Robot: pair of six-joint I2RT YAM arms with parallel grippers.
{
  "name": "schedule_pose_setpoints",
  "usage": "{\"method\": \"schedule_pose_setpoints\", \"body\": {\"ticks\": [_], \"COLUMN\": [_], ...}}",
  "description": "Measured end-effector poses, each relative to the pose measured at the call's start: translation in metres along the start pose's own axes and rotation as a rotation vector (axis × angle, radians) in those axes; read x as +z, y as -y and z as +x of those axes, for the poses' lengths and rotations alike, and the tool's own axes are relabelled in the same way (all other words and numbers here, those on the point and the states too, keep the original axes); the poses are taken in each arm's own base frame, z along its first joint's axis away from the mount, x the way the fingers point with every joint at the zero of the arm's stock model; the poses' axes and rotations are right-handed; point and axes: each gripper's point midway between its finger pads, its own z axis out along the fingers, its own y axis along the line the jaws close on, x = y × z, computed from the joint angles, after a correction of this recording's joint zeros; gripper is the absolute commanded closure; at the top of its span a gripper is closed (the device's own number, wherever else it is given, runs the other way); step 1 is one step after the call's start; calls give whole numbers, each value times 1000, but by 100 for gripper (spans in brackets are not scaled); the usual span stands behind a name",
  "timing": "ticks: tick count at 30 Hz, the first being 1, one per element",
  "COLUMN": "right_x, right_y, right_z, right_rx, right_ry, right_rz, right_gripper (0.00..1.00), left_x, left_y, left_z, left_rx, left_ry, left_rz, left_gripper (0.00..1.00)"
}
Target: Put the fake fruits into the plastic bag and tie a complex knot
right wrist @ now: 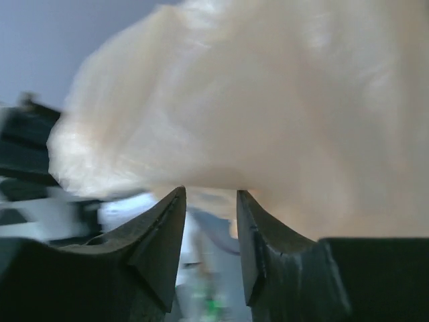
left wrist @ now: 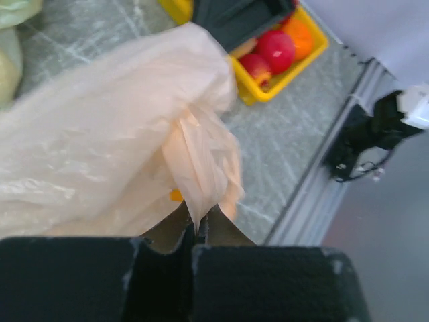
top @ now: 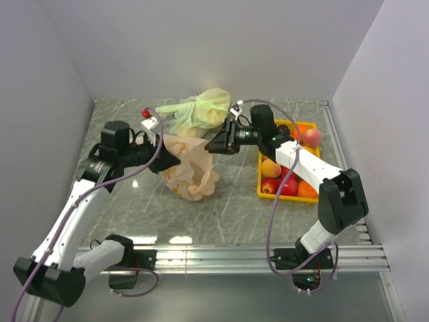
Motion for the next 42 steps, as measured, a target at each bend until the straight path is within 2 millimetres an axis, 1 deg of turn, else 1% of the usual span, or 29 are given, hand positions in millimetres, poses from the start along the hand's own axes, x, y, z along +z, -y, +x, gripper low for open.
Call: {"method": "schedule_pose_setpoints", "body": {"ticks": [1,2,5,7,8,11,13,16,17,19,20,22,23,24,25,26,27,28,30,33,35,36,37,38,39,40,42], "right_x": [-3,-6,-17,-23,-24,-18,-8,4,6,7,4,-6,-13,-21,-29,-34,-39,-43,-47,-54,-55,-55,-54,-54,-54,-54,-55], "right_y": [1,2,4,4,3,-3,-3,11,17,43,61,99,115,129,140,146,150,150,142,122,110,107,105,105,105,105,101], "right_z": [-4,-6,-11,-13,-12,-3,9,27,30,34,35,39,44,48,51,54,60,63,71,87,98,102,106,109,111,111,102], "right_rx": [-75,-141,-322,-433,-484,-624,-716,-819,-839,-864,-865,-841,-818,-799,-769,-745,-729,-720,-738,-784,-805,-812,-821,-820,-822,-823,-832], "right_ry": [5,10,44,72,77,75,51,0,-10,-37,-54,-101,-125,-152,-173,-186,-207,-215,-226,-244,-262,-272,-283,-293,-299,-301,-278], "right_rz": [34,68,171,249,277,319,339,379,394,456,497,578,604,628,644,643,626,610,550,445,373,355,343,341,342,353,385], "right_gripper": [53,41,20,16,9,8,8,14,18,27,42,60,84,96,100,100,100,100,100,100,82,75,58,49,42,33,31], "left_x": [-5,-10,-17,-16,-15,-11,-9,-12,-14,-20,-23,-33,-38,-42,-47,-51,-56,-58,-59,-56,-54,-53,-53,-52,-52,-50,-45], "left_y": [7,15,32,37,38,41,42,44,44,41,38,29,25,19,13,7,-3,-11,-31,-65,-79,-83,-83,-85,-83,-81,-73], "left_z": [-1,-3,-4,-3,-2,1,3,2,0,-3,-6,-15,-22,-31,-38,-46,-54,-59,-63,-65,-64,-63,-63,-66,-66,-65,-58], "left_rx": [-2,-10,-42,-81,-102,-163,-193,-223,-233,-245,-243,-238,-220,-197,-185,-165,-147,-140,-144,-137,-117,-104,-88,-55,-30,-7,30], "left_ry": [10,20,31,25,20,-6,-18,-21,-16,-2,7,24,36,50,58,70,79,82,70,30,0,-16,-37,-55,-73,-88,-124], "left_rz": [14,32,84,114,124,154,173,200,209,219,221,206,197,182,167,155,134,117,79,9,-23,-31,-26,-20,-6,9,46], "left_gripper": [100,100,100,100,100,100,100,100,100,100,100,100,100,100,100,100,100,100,100,100,100,100,100,100,100,100,100]}}
